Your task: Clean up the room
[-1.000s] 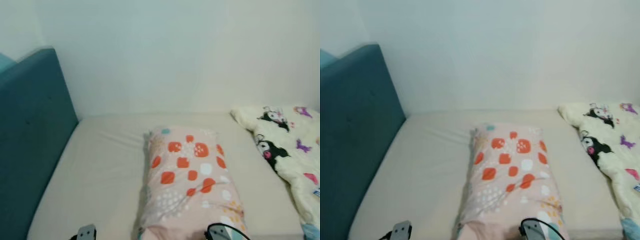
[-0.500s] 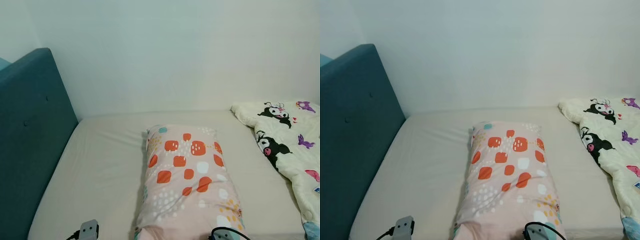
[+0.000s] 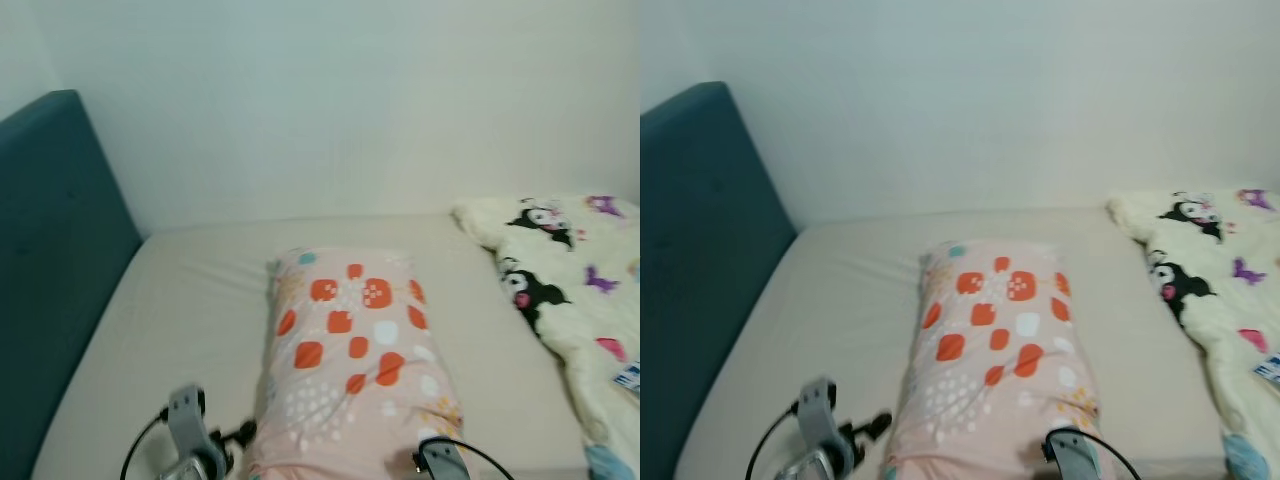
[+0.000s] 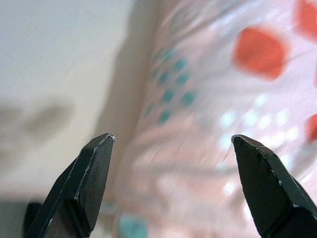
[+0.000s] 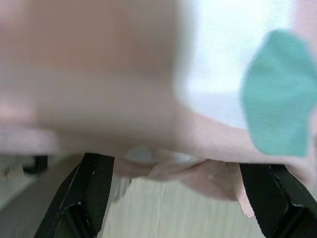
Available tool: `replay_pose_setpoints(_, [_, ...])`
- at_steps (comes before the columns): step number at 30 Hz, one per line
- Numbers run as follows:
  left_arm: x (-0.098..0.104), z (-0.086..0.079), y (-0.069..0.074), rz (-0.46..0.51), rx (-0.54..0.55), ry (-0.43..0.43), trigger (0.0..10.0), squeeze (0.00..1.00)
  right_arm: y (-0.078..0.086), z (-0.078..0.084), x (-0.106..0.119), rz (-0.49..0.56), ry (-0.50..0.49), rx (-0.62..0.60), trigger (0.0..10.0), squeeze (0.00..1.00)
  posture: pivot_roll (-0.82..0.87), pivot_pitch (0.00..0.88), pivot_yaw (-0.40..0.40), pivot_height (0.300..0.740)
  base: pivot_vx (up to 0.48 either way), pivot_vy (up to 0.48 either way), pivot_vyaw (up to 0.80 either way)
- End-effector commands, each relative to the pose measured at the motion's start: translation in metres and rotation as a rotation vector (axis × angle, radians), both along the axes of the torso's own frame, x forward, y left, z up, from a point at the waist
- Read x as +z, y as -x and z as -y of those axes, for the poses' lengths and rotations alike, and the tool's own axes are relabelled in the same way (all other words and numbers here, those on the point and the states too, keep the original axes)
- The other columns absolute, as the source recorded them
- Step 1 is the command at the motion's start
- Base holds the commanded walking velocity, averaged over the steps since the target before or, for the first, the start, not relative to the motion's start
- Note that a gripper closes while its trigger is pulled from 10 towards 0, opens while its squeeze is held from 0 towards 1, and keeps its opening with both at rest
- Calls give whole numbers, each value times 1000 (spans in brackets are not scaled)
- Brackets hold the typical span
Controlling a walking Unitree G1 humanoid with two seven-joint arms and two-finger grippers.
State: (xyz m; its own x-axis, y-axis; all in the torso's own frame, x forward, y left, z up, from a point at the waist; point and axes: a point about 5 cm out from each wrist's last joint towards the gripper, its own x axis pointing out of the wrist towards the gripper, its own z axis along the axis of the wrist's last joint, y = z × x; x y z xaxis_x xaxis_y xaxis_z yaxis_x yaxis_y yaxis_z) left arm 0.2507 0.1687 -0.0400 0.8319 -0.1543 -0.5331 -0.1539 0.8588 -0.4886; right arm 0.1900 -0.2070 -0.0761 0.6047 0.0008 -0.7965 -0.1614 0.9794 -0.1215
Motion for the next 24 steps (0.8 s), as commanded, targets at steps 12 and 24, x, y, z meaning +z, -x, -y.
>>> replay_pose_setpoints(12, [23,-9,-26,125,77,145,10000,0,-83,-22,78,500,-696,47,10000,0,-64,27,4,740,0,0,-309])
replay_pose_setpoints(24, [14,15,-18,73,-32,165,10000,0,-99,62,117,737,-620,-303,10000,0,-91,47,16,740,0,0,0])
